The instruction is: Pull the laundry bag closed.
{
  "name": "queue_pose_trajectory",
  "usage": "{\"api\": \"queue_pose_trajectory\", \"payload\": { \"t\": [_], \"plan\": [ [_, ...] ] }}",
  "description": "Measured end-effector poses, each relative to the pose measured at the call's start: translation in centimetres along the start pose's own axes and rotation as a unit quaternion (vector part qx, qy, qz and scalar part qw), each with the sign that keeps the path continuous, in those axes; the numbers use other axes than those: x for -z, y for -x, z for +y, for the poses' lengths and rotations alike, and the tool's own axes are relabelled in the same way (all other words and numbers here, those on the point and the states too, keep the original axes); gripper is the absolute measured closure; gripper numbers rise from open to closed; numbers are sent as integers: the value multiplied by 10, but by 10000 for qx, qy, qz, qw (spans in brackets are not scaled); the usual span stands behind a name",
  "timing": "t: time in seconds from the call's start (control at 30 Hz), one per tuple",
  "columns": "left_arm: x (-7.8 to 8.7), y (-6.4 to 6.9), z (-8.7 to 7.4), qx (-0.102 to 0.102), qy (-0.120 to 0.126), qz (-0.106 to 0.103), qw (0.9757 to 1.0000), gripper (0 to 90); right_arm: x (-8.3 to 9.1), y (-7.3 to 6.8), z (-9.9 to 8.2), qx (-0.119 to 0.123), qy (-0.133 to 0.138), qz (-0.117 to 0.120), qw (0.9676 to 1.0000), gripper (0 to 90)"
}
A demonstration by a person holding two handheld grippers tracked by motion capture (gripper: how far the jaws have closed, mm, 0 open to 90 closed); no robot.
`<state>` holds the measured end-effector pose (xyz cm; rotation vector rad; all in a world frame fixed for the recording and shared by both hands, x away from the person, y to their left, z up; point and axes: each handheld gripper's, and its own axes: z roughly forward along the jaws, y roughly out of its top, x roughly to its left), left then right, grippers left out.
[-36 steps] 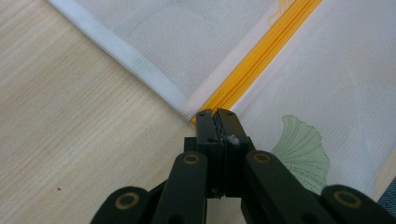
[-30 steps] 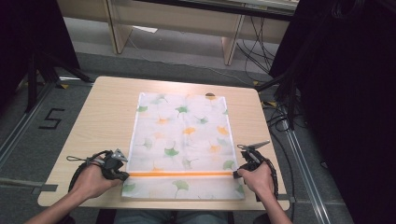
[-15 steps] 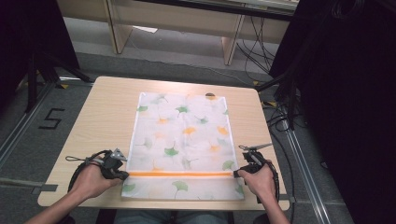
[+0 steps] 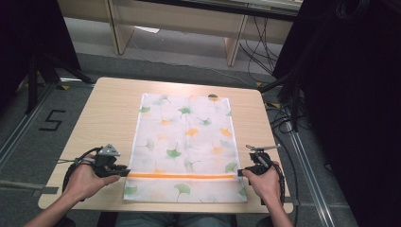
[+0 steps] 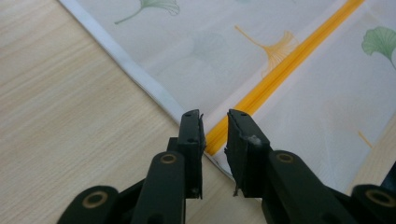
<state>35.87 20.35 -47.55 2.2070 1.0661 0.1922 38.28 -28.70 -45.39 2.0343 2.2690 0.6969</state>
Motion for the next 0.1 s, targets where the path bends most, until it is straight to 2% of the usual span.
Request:
{"api": "queue_pose_trajectory", "payload": {
  "t": [0.03,0.1],
  "plan": [
    [1,-1,0,-34,18,31,10000,731,1,1,0,33,62,-34,10000,748],
    [1,-3,1,14,66,43,10000,721,1,2,0,-94,94,13,9999,745]
  ]
}}
